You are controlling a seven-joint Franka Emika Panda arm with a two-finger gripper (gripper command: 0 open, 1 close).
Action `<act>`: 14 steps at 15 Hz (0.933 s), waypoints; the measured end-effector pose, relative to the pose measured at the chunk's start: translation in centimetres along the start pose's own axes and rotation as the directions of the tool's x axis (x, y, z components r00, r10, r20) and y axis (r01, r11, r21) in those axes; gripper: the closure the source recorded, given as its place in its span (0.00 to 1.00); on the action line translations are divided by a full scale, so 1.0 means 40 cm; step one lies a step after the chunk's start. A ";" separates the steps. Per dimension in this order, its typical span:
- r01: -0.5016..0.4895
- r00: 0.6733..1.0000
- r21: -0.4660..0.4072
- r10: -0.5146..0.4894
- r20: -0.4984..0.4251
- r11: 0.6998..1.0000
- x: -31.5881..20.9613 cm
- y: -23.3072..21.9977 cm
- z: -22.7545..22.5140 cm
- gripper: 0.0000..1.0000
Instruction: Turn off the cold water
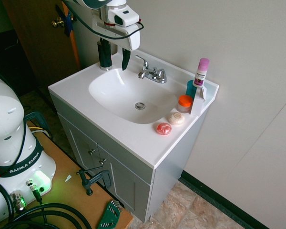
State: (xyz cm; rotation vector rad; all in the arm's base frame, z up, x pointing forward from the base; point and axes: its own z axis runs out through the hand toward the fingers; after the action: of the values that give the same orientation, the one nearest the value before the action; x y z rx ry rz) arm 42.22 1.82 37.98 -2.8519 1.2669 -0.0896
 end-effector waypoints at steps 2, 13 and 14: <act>-0.004 1.000 0.004 0.004 0.003 1.000 0.000 -0.001 -0.001 0.00; -0.179 0.968 0.006 0.177 -0.178 0.984 0.319 -0.137 0.133 0.00; -0.184 0.967 -0.003 0.181 -0.180 0.983 0.337 -0.136 0.160 0.00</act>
State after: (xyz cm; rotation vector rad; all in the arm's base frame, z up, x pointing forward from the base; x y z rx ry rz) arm 55.67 -4.56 32.42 -2.7794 1.5652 -0.3381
